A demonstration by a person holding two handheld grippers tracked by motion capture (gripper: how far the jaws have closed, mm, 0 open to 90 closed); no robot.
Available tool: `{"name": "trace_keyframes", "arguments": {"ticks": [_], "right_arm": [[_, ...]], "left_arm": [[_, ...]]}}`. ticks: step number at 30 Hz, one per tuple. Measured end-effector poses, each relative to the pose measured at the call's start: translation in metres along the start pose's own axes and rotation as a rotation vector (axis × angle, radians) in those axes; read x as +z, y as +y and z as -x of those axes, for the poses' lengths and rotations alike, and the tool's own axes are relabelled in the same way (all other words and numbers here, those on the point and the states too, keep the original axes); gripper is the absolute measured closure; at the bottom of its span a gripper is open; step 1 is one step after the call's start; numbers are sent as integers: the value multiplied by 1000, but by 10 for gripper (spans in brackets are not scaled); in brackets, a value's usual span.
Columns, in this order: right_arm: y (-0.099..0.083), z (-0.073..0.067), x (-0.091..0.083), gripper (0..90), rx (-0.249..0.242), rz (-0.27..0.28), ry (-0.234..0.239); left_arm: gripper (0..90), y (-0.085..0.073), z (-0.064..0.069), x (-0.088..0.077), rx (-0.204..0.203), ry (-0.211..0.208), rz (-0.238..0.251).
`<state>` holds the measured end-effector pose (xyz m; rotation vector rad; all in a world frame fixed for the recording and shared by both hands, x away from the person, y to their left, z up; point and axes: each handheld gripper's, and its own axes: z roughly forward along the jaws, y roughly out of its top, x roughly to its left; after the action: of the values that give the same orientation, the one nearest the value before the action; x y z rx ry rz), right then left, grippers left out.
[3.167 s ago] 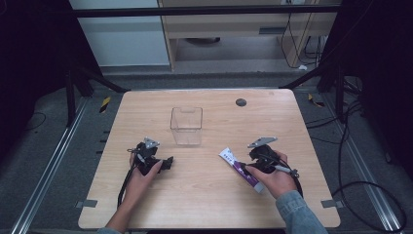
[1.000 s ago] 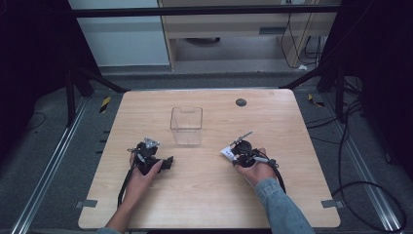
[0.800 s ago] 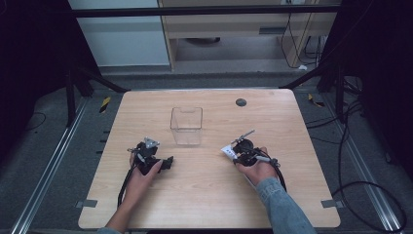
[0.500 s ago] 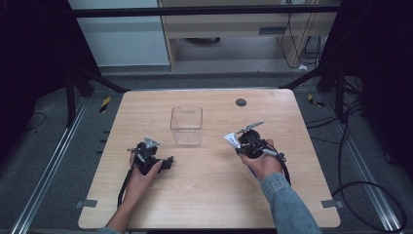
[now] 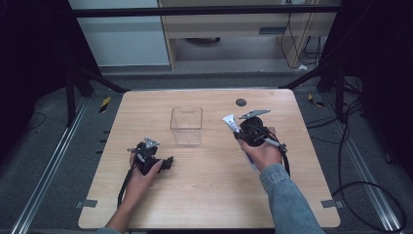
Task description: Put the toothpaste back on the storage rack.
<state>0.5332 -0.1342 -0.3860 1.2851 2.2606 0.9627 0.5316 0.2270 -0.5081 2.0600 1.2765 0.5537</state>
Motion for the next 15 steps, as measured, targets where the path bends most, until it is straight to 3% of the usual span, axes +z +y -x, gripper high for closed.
{"name": "trace_keyframes", "arguments": {"ticks": [6, 15], "right_arm": [[14, -8, 2, 788, -9, 53, 13], [52, -29, 7, 788, -39, 147, 22]], "left_arm": [[0, 0, 0, 0, 0, 0, 0], [0, 0, 0, 0, 1, -1, 3]]}}
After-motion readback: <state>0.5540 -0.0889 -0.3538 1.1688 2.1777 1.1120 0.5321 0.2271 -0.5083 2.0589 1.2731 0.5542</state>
